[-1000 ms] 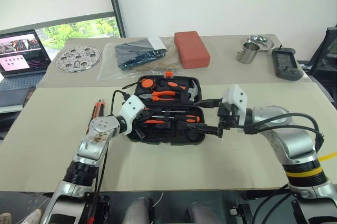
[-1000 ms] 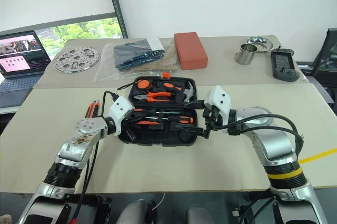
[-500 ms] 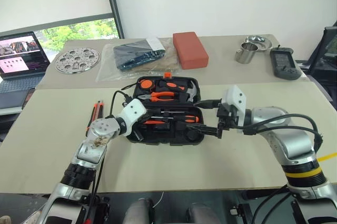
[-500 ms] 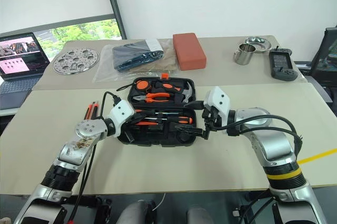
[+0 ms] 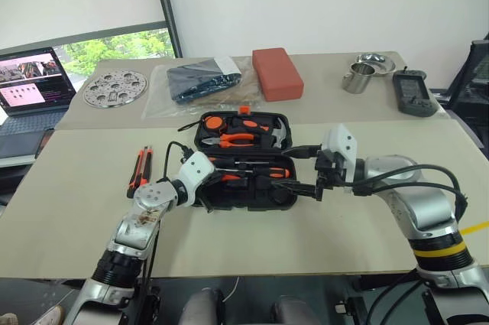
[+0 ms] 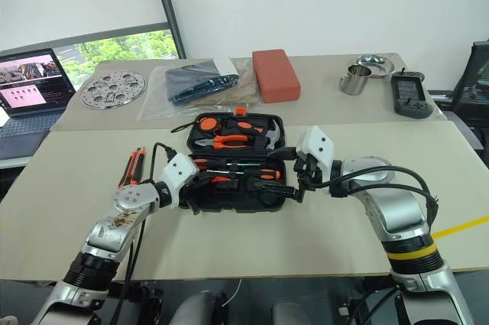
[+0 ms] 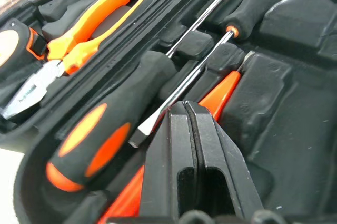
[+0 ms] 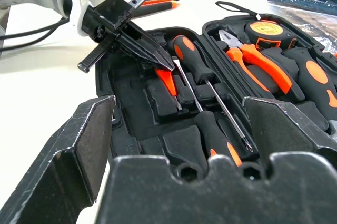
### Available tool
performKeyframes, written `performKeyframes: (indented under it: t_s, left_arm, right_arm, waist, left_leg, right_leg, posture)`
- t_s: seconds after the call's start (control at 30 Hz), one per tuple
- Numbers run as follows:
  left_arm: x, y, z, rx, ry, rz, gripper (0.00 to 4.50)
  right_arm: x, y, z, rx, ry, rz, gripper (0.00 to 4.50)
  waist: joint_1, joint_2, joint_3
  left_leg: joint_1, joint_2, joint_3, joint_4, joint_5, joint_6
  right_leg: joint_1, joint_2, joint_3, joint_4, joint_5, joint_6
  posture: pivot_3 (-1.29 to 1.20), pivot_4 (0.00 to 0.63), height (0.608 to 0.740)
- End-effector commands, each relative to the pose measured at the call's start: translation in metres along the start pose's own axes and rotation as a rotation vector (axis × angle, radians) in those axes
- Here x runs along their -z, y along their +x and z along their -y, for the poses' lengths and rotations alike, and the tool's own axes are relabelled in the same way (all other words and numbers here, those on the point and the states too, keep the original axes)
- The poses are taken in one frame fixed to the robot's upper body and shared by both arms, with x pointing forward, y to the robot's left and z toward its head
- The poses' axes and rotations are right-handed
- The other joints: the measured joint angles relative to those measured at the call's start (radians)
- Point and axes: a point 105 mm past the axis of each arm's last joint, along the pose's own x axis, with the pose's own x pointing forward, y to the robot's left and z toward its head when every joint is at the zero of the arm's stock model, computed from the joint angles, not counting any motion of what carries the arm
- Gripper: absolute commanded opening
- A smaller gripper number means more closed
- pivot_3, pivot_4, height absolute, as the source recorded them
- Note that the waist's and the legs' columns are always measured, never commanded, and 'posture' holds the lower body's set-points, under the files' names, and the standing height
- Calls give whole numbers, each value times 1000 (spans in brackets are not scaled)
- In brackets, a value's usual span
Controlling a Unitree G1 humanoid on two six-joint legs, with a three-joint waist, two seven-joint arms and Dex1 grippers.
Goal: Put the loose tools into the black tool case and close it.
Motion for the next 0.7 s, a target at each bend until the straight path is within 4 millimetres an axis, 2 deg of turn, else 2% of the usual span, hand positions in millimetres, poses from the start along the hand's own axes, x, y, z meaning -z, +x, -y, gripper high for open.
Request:
performKeyframes:
  t_s: [0.03, 0.17, 0.27, 0.33, 0.4, 0.43, 0.47, 0.5, 0.53, 0.57, 0.63, 0.7]
  left_arm:
    - [-28, -11, -10, -44, -75, 150, 54]
    - [-49, -32, -34, -185, -142, 235, 54]
    - [-43, -56, -71, -440, -213, 204, 743]
    - [-23, -82, -100, -650, -258, 86, 1501]
    - [-9, -104, -117, -779, -279, 2, 2134]
    - [-3, -110, -119, -810, -293, -31, 2614]
    - [0, -113, -121, -828, -304, -55, 2797]
    - [8, -113, -115, -806, -303, -106, 3220]
    - [14, -112, -110, -794, -322, -138, 3413]
    - [21, -112, -106, -787, -350, -166, 3873]
    - [28, -112, -101, -775, -367, -200, 4484]
    - [35, -111, -98, -762, -375, -226, 4484]
  right_arm:
    - [-17, 0, 2, 3, -51, 60, 4500]
    - [-25, 2, 2, 5, -45, 100, 4500]
    - [-28, 4, 2, -1, -45, 110, 4500]
    - [-29, 6, 1, -12, -45, 116, 4500]
    - [-31, 9, 1, -23, -45, 124, 4500]
    - [-32, 11, 1, -30, -47, 127, 4500]
    - [-32, 12, 1, -35, -48, 129, 4500]
    - [-33, 13, 1, -43, -52, 129, 4500]
    - [-34, 15, 1, -49, -56, 129, 4500]
    - [-34, 16, 1, -54, -60, 128, 4500]
    - [-35, 17, 2, -59, -64, 130, 4500]
    - [-37, 19, 2, -67, -69, 134, 4500]
  waist:
    - [-2, -2, 1]
    - [-2, -3, 2]
    - [-1, -3, 2]
    - [-3, -3, 2]
    - [-7, -3, 2]
    - [-7, -4, 2]
    - [-6, -4, 2]
    - [-3, -4, 3]
    - [-1, -4, 3]
    - [1, -4, 3]
    - [4, -5, 3]
    - [6, -6, 4]
  left_leg:
    - [0, 0, 0, 0, 0, 0]
    - [-4, 1, -1, 0, 0, 0]
    - [-4, 1, -1, 0, 0, 0]
    - [-3, 1, -1, 0, 0, 0]
    - [-3, 1, -2, 0, 0, 0]
    - [-3, 1, -2, -1, 0, 0]
    - [-3, 1, -2, -1, 0, 0]
    - [-3, 1, -2, -1, 0, 0]
    - [-3, 0, -2, -1, 0, 0]
    - [-3, 0, -2, -1, 0, -1]
    - [-3, -1, -2, -1, 0, -1]
    - [-3, -1, -2, -1, 0, -1]
  right_leg:
    - [0, 0, 0, 0, 0, 0]
    - [-2, 1, 0, -1, 0, 0]
    - [-2, 1, 0, -2, 0, 0]
    - [-2, 1, 0, -2, 0, 0]
    - [-2, 1, 0, -2, 0, 0]
    - [-2, 1, 0, -2, 0, 0]
    - [-2, 1, 0, -2, 0, 0]
    - [-2, 1, -1, -2, 0, 0]
    - [-2, 0, -1, -2, 0, 0]
    - [-2, 0, -2, -2, 0, 0]
    - [-1, -2, -3, -2, 0, 0]
    - [-1, -2, -5, -2, 0, 0]
  posture:
    - [0, 150, 740]
    - [0, 150, 740]
    - [0, 150, 740]
    - [0, 150, 740]
    - [0, 150, 740]
    - [0, 150, 740]
    - [0, 150, 740]
    - [0, 150, 740]
    - [0, 150, 740]
    - [0, 150, 740]
    - [0, 150, 740]
    - [0, 150, 740]
